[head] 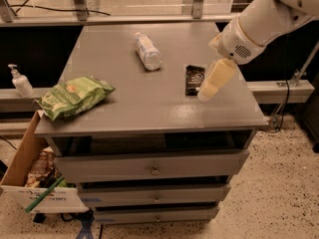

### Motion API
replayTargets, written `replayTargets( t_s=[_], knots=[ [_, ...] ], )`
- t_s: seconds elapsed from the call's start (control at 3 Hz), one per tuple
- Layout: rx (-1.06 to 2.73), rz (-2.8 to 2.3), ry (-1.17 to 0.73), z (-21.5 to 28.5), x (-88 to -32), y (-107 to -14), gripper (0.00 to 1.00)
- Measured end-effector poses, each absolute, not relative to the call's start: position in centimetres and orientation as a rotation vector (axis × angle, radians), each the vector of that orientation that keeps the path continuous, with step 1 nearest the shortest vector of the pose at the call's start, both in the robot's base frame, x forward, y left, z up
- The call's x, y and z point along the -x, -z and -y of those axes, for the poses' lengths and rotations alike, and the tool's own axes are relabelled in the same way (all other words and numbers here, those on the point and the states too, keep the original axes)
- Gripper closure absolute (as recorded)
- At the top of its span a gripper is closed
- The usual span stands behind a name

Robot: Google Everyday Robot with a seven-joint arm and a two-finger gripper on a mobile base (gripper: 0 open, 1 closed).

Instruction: Pick rxbar chocolate

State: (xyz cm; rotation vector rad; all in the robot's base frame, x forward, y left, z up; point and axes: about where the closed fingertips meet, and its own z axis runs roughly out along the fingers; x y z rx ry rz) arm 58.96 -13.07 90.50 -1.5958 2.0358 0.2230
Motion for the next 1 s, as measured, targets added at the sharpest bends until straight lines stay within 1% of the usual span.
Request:
replayTargets(
  t_s=[0.67, 1.0],
  knots=[
    [1.525, -2.111, -0.330, 12.9, -63.6, -84.5, 0.00],
    [1.515, -2.128, -0.349, 12.8, -65.3, -82.5, 0.00]
  ],
)
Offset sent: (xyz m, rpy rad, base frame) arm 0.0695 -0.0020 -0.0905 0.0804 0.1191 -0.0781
